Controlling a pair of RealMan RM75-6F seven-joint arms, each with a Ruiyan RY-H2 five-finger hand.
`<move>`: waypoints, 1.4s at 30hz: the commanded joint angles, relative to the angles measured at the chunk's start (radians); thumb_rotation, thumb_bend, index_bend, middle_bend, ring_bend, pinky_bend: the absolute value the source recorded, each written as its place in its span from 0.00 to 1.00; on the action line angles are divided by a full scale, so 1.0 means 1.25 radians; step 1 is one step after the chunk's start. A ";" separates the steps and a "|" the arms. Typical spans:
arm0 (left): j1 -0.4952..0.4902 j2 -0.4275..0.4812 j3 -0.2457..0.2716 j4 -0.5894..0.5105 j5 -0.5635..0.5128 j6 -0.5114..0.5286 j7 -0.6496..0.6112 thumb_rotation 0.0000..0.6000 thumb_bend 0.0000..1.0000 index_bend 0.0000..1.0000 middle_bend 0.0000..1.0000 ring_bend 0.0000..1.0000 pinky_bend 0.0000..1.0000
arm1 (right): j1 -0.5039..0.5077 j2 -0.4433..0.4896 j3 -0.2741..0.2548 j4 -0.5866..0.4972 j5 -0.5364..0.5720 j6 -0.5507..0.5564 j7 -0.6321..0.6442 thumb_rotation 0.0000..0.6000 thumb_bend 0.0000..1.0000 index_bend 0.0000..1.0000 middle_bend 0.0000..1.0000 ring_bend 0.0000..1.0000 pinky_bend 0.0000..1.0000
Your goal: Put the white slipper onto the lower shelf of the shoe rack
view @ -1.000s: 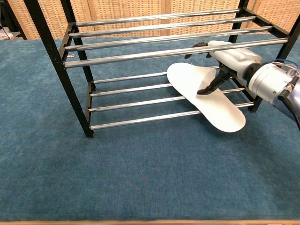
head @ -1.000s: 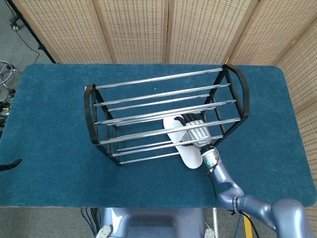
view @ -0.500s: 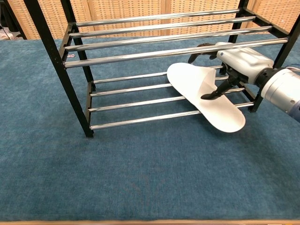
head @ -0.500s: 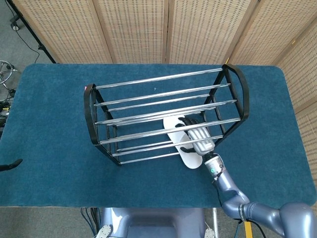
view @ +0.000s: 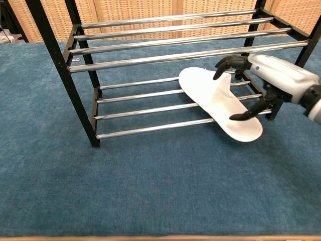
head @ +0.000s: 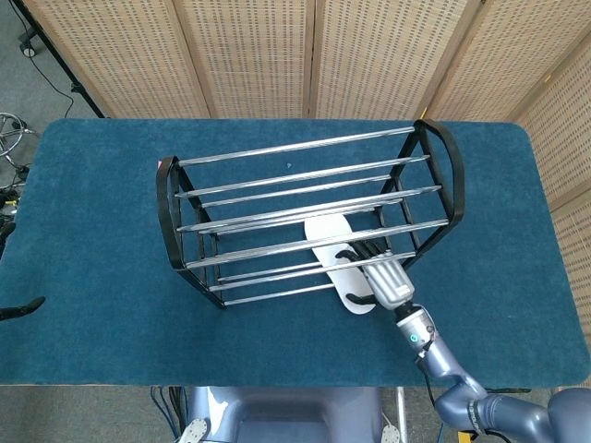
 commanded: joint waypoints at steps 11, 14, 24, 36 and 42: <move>0.003 -0.001 0.004 -0.006 0.009 0.008 0.007 1.00 0.00 0.00 0.00 0.00 0.01 | -0.085 0.110 -0.109 -0.021 -0.099 0.081 0.084 1.00 0.07 0.32 0.18 0.15 0.17; 0.004 -0.002 0.007 -0.009 0.012 0.009 0.012 1.00 0.00 0.00 0.00 0.00 0.01 | -0.103 0.134 -0.125 0.004 -0.119 0.108 0.122 1.00 0.07 0.33 0.19 0.15 0.17; 0.007 -0.007 0.013 -0.020 0.024 0.016 0.029 1.00 0.00 0.00 0.00 0.00 0.01 | -0.164 0.208 -0.164 0.079 -0.172 0.201 0.179 1.00 0.07 0.35 0.22 0.18 0.20; 0.027 -0.011 0.029 -0.029 0.049 0.046 0.048 1.00 0.00 0.00 0.00 0.00 0.01 | -0.239 0.263 -0.143 0.201 -0.100 0.215 0.223 1.00 0.07 0.32 0.20 0.19 0.17; 0.055 -0.020 0.046 -0.019 0.053 0.074 0.053 1.00 0.00 0.00 0.00 0.00 0.01 | -0.271 0.391 -0.111 -0.030 0.019 0.137 0.117 1.00 0.00 0.00 0.00 0.00 0.00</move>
